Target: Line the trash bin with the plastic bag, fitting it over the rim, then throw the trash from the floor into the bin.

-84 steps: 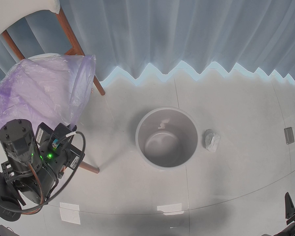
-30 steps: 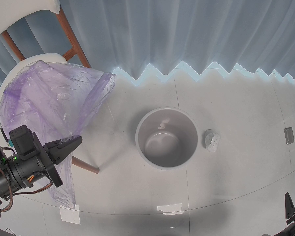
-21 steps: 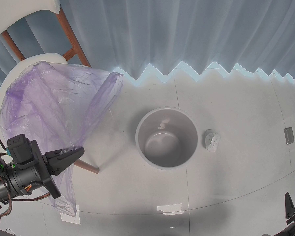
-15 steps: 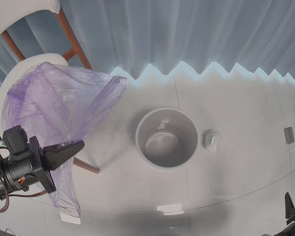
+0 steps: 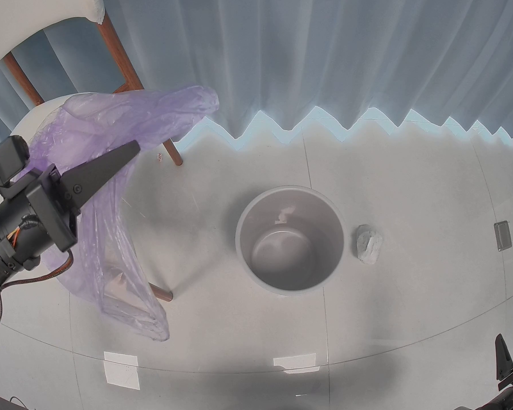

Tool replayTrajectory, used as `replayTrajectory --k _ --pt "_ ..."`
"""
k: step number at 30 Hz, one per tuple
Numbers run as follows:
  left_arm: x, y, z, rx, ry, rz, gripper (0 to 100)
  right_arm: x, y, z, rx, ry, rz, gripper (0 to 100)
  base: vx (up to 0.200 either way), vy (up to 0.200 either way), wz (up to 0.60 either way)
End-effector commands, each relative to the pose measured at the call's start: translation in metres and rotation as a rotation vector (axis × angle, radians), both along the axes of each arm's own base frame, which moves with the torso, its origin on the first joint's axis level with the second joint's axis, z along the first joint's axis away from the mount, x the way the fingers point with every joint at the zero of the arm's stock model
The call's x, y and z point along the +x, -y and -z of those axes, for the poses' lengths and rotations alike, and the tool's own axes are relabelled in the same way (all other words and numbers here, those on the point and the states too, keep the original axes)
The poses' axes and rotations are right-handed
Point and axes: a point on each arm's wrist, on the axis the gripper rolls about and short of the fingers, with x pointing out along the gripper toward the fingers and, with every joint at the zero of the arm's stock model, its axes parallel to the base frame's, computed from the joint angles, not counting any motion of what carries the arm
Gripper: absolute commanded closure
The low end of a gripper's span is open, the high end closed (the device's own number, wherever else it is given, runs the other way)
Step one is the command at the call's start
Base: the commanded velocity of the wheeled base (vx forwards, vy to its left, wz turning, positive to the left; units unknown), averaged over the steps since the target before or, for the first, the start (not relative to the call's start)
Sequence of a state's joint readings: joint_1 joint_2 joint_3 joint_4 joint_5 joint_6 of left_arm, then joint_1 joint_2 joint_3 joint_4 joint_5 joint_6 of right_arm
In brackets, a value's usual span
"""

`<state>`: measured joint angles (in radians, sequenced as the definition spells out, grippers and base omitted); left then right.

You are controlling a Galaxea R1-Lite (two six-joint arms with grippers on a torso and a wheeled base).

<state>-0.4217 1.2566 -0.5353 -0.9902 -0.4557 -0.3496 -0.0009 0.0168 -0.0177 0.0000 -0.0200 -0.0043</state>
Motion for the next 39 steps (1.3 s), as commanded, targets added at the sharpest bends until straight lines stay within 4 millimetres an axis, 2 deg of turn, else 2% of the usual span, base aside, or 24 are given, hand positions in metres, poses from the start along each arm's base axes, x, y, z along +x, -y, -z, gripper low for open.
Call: replayTrajectory --k 1,5,11,15,23,24,33,39 --pt "0.012 0.006 0.005 0.017 -0.028 0.002 100 0.0 0.0 0.005 0.0 -0.002 0.001 0 0.0 0.0 0.0" --pt "0.016 0.018 0.011 0.047 -0.03 0.04 100 0.0 0.0 0.005 0.0 -0.002 -0.001 0 0.0 0.0 0.0" --pt "0.027 0.037 0.008 0.031 0.005 0.09 100 0.0 0.0 0.005 0.0 -0.002 0.001 0 0.0 0.0 0.0" --pt "0.036 0.053 0.019 0.022 0.025 0.129 100 0.0 0.0 0.005 0.0 -0.002 -0.001 0 0.0 0.0 0.0" --pt "0.024 0.071 0.03 -0.002 0.068 0.225 100 0.0 0.0 0.005 0.0 -0.002 0.001 0 0.0 0.0 0.0" --pt "0.018 0.079 0.032 -0.01 0.076 0.265 100 0.0 0.0 0.005 0.0 -0.002 -0.001 0 0.0 0.0 0.0" --pt "0.006 0.084 0.023 -0.042 0.186 0.426 100 0.0 0.0 0.005 0.0 -0.002 0.001 0 0.0 0.0 0.0" --pt "0.015 0.086 0.029 -0.034 0.146 0.451 100 0.0 0.0 0.005 0.0 -0.002 0.001 0 0.0 0.0 0.0"
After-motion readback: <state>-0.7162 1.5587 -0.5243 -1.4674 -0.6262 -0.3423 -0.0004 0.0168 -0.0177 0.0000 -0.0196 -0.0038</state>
